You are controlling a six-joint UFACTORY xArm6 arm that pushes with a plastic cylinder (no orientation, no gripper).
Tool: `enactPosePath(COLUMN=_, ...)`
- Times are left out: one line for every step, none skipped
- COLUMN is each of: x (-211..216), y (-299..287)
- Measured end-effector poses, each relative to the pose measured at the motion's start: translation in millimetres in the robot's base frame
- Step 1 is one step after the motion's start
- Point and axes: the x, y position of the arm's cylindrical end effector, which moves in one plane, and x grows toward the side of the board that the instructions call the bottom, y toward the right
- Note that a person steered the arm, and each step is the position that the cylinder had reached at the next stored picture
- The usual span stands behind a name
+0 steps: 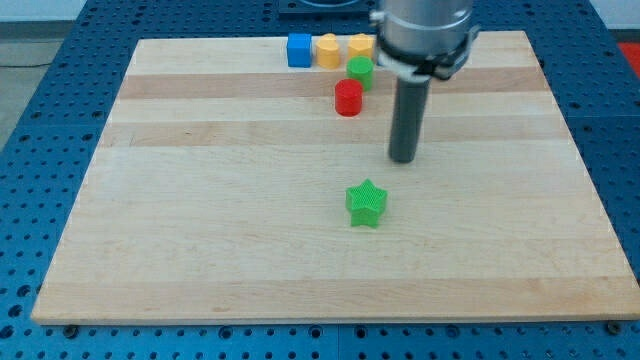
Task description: Push the green circle towards the center left of the board
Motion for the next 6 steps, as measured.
enactPosePath(x=-60.9, y=11.6)
enactPosePath(x=-116.4, y=11.2)
enactPosePath(x=-134.7, y=-17.6)
enactPosePath(x=-134.4, y=-73.1)
enactPosePath(x=-128.7, y=-134.6)
enactPosePath(x=-112.6, y=-195.0)
